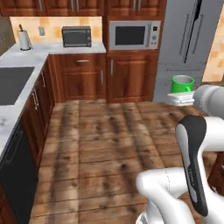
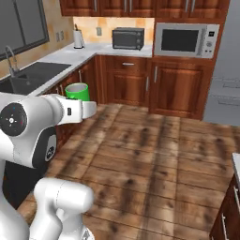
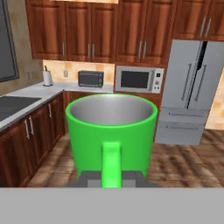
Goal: Open the cabinet directly in front. Then move the liquor and the mug to the dining counter with the jar on it.
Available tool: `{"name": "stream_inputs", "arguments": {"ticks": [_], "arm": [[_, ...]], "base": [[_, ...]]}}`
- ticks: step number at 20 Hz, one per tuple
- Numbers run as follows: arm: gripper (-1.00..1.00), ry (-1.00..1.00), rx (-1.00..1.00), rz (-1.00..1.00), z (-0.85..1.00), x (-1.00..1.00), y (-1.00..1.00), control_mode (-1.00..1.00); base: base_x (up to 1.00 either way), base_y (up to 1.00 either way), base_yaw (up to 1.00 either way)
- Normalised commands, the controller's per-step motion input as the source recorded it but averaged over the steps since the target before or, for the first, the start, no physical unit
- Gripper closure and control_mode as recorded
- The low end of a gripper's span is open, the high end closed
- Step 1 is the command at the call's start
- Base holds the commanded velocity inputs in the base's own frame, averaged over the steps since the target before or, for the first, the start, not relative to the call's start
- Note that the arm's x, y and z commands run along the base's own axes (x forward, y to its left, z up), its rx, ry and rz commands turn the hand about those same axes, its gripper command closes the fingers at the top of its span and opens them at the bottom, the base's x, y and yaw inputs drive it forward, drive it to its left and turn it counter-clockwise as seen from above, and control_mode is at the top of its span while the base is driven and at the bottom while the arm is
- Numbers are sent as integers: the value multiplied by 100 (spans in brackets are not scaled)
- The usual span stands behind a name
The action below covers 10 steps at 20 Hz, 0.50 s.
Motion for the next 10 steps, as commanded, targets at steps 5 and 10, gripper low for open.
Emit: {"name": "stream_inputs", "arguments": {"ticks": [5, 10], "arm": [[100, 0, 0, 0, 0, 0, 0, 100], [100, 0, 0, 0, 0, 0, 0, 100]], "base": [[26, 0, -55], [25, 0, -54]]}}
